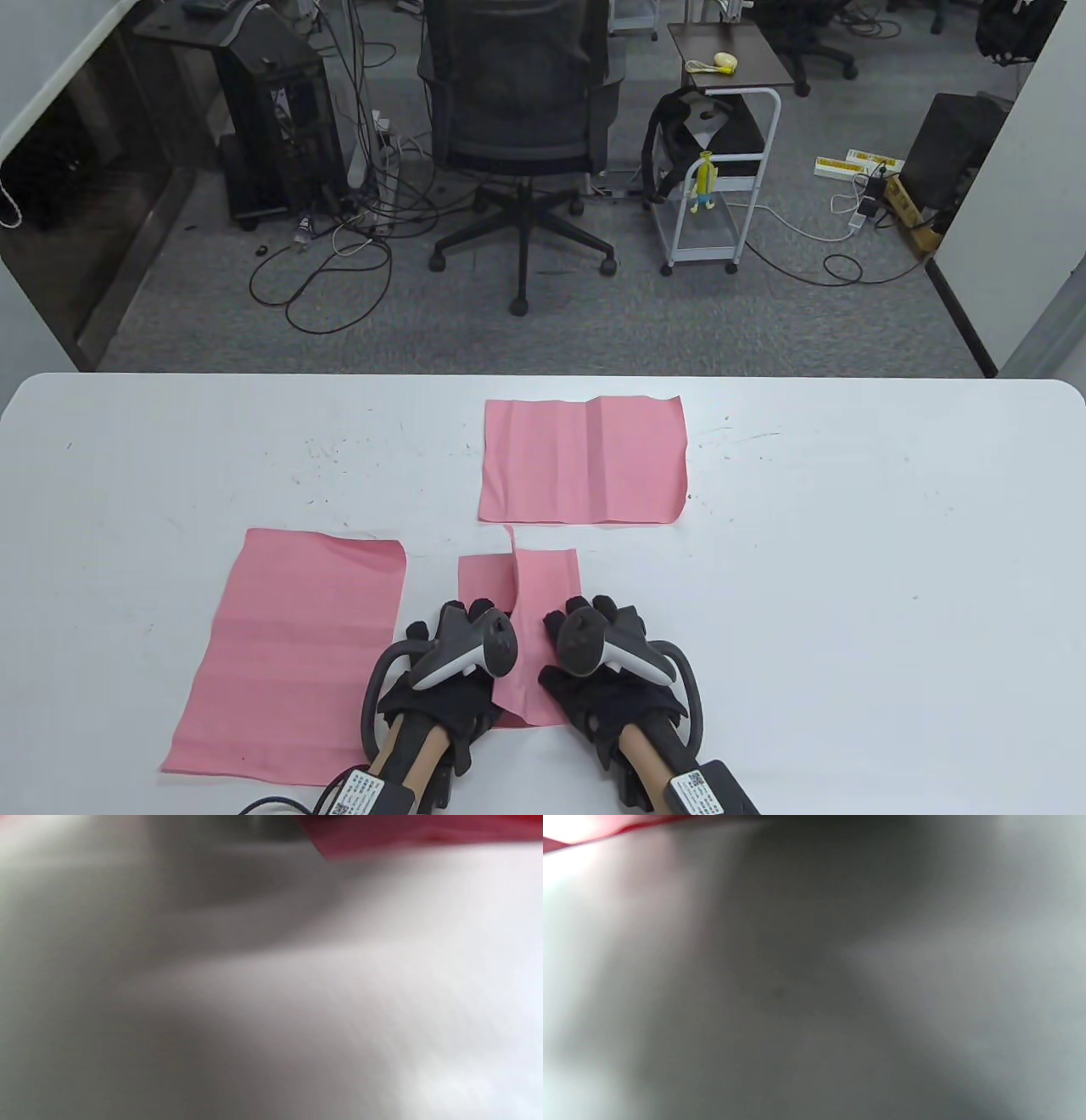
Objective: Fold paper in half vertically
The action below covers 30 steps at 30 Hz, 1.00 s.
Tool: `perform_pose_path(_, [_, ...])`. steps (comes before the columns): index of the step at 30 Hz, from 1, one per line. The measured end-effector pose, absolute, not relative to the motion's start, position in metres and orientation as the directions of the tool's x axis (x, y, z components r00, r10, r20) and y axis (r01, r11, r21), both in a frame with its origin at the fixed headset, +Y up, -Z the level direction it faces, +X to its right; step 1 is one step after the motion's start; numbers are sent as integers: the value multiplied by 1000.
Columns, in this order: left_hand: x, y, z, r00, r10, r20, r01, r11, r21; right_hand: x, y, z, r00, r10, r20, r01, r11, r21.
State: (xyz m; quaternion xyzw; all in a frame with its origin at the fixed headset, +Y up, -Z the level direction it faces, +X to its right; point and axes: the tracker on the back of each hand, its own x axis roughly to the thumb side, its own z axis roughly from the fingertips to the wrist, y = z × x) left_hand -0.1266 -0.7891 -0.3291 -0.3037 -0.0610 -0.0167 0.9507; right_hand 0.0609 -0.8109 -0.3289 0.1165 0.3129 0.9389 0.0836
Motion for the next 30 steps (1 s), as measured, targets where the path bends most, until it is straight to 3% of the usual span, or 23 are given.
perform_pose_path(5, [-156, -751, -332, 995, 102, 1, -93, 909, -406, 61, -811, -329, -958, 233, 165, -86, -786, 612])
perform_pose_path(9, [-158, -741, -329, 978, 209, 7, -192, 910, -366, 61, -811, -329, -959, 231, 166, -83, -786, 613])
perform_pose_path(19, [-118, -780, -324, 992, 11, 123, 53, 860, -508, 61, -810, -329, -959, 231, 166, -83, -785, 615])
perform_pose_path(25, [-122, -804, -327, 991, -18, 129, 94, 787, -609, 61, -810, -329, -958, 232, 166, -83, -784, 615])
perform_pose_path(30, [-121, -806, -327, 990, -28, 136, 106, 785, -610, 61, -810, -329, -959, 230, 165, -82, -784, 615])
